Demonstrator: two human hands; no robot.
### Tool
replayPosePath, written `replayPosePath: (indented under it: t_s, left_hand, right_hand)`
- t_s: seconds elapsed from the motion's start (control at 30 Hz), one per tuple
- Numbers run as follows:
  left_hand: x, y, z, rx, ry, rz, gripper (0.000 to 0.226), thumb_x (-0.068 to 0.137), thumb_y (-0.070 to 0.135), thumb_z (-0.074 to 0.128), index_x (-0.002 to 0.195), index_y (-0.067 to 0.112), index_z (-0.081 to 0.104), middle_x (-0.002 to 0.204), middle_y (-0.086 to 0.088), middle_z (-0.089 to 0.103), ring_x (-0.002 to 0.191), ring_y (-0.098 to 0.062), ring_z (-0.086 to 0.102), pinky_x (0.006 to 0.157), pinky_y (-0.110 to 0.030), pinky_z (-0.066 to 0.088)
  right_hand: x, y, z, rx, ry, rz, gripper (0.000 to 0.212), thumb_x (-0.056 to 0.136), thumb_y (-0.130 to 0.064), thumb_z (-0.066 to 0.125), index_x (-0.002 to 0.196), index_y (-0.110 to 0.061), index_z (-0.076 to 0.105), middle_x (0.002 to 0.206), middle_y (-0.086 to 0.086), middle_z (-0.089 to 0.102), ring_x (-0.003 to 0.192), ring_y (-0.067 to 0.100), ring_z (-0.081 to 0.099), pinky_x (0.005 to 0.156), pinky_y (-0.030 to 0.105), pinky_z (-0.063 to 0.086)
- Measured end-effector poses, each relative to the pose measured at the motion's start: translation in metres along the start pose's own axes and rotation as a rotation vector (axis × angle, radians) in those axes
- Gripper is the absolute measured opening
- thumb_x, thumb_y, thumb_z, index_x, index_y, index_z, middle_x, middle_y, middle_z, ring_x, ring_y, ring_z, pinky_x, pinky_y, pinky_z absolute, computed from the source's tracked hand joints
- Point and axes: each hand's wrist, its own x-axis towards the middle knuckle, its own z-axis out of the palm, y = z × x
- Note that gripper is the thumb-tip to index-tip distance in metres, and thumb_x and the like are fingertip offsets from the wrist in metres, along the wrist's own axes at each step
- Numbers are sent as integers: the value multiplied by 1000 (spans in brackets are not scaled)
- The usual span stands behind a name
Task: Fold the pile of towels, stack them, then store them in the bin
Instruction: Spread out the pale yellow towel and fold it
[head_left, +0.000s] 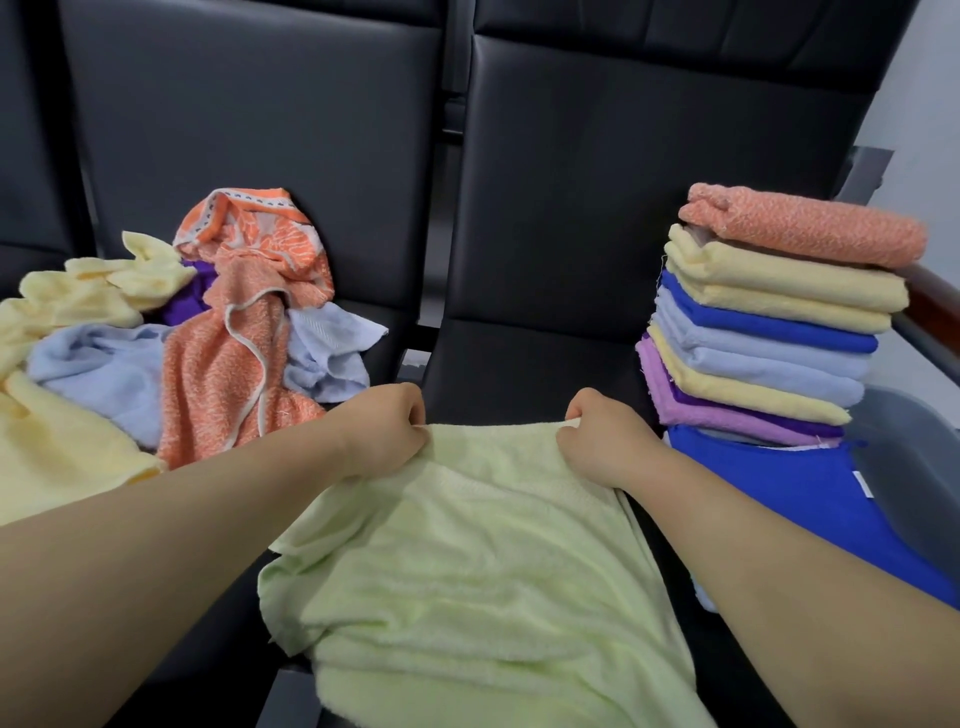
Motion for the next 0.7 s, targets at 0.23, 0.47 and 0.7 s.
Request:
replayPosePath:
  t_s: [0.23, 0.47, 0.7]
  left_hand:
    - [-5, 8, -10, 50, -115, 59, 15, 93, 24, 55, 81, 23, 47, 86, 6, 55, 72, -12, 48, 61, -26, 39]
    - [-31, 22, -37, -95, -44, 237, 28, 89, 29, 67, 78, 23, 43, 70, 11, 45, 61, -11, 40, 58, -27, 38]
    - [-60, 35, -56, 68, -93, 292, 20, 85, 31, 75, 76, 19, 62, 70, 4, 58, 61, -4, 48, 59, -23, 41]
  right_hand:
    - [-9, -14, -4, -149, -73, 15, 5, 93, -20, 51, 93, -15, 50, 113, 5, 48, 70, 18, 51, 60, 30, 42]
    - [-53, 8, -40, -84, 111, -48, 23, 98, -23, 47, 78, -19, 37, 77, 1, 47, 65, 17, 39, 56, 31, 32]
    - [-84, 33, -54, 31, 202, -44, 23, 98, -25, 50, 79, -17, 40, 78, 2, 50, 65, 18, 38, 56, 33, 32]
